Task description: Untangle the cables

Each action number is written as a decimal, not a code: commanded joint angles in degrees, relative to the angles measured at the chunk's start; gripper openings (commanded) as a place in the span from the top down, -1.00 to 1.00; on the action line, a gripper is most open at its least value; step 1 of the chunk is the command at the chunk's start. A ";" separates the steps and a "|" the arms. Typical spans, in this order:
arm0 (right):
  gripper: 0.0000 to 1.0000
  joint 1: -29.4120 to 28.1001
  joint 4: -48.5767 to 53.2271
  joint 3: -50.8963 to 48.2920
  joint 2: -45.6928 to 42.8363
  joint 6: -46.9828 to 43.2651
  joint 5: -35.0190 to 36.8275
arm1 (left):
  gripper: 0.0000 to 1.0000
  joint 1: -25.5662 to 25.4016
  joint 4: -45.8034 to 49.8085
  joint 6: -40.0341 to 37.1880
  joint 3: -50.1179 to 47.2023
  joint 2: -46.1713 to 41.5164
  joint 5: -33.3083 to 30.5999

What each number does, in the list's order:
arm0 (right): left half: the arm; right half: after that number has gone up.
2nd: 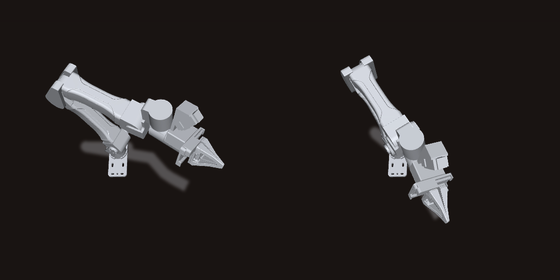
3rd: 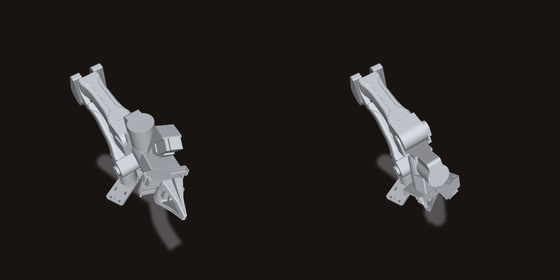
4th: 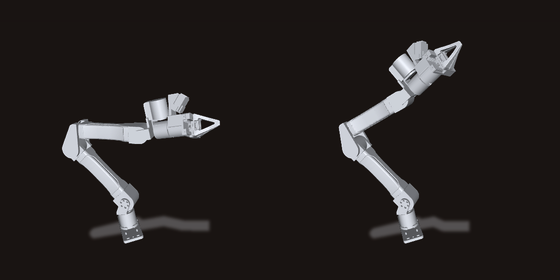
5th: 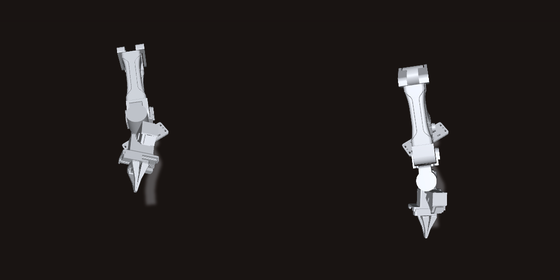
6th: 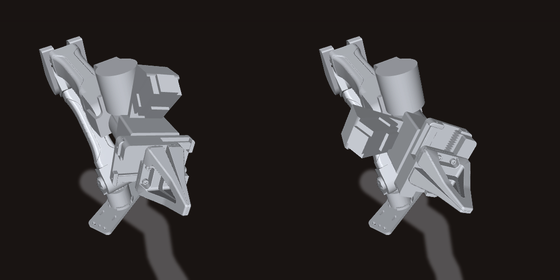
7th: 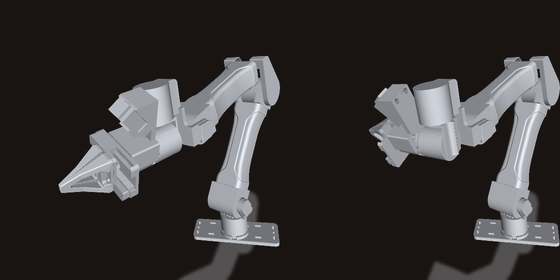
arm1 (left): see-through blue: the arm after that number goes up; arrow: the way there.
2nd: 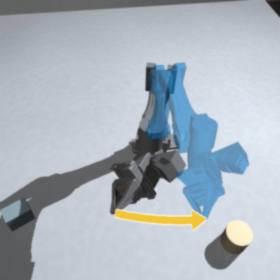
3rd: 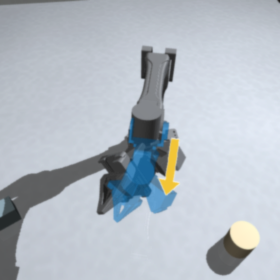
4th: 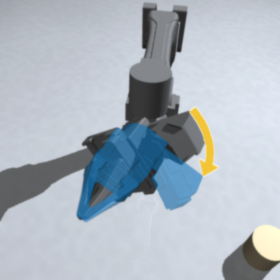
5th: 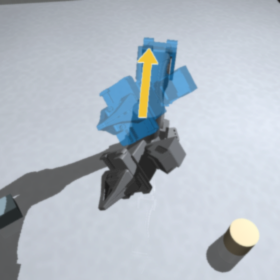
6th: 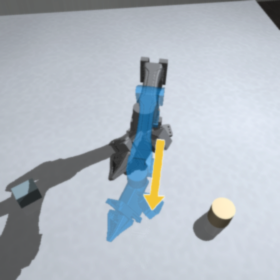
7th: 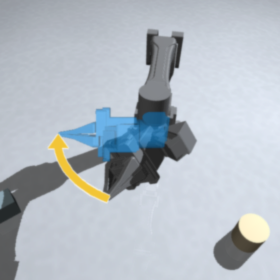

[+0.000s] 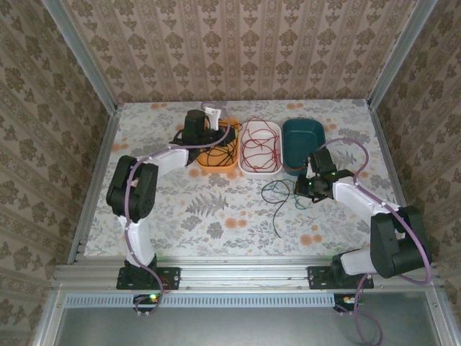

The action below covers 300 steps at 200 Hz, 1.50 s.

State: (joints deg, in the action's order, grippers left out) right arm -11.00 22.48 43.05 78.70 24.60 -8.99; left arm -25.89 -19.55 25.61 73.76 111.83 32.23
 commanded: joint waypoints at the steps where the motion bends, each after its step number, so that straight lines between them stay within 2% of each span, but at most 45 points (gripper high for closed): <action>1: 1.00 -0.49 1.89 1.67 -0.47 -1.39 0.15 | 1.00 0.06 -5.28 3.52 3.62 1.70 4.24; 55: 1.00 -0.55 1.93 1.50 -0.65 -0.95 0.29 | 1.00 0.26 -22.55 16.43 3.98 5.89 12.86; 67: 1.00 -0.59 2.08 1.60 -0.65 -1.17 0.38 | 1.00 1.15 -26.73 19.80 2.36 6.06 12.47; 83: 1.00 -0.56 2.13 1.69 -0.74 -1.38 0.38 | 1.00 3.01 -27.02 21.43 -0.72 4.82 9.39; 95: 1.00 -0.61 2.22 1.71 -0.61 -1.55 0.31 | 1.00 4.18 -23.30 19.30 -3.13 2.72 6.01; 123: 1.00 -0.68 2.22 2.21 -0.04 -1.66 0.13 | 1.00 5.62 -7.50 12.28 -4.80 -1.22 -3.79; 165: 1.00 -0.66 2.22 2.91 0.40 -1.66 -0.06 | 1.00 6.29 4.50 8.01 -3.00 -1.73 -7.01; 210: 1.00 -0.68 1.95 3.10 0.49 -1.05 -0.02 | 1.00 4.40 17.51 -0.12 2.53 -0.73 -14.79; 229: 1.00 -0.68 1.52 2.83 0.08 -0.45 0.29 | 0.72 3.08 19.76 -2.98 4.81 -0.98 -18.79; 259: 1.00 -0.64 1.25 2.49 -0.66 0.17 0.57 | -0.05 0.11 19.91 -10.48 6.46 -4.77 -24.98; 283: 1.00 -0.58 0.91 1.88 -1.13 0.79 1.66 | -0.32 -4.37 21.62 -19.62 6.59 -9.84 -31.95; 300: 1.00 -0.58 0.56 1.42 -1.57 1.61 2.64 | -0.41 -7.09 23.24 -24.61 4.79 -13.58 -31.74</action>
State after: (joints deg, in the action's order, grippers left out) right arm -11.29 22.90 44.56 78.70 24.47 -8.51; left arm -29.63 1.06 12.21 78.35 105.38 5.17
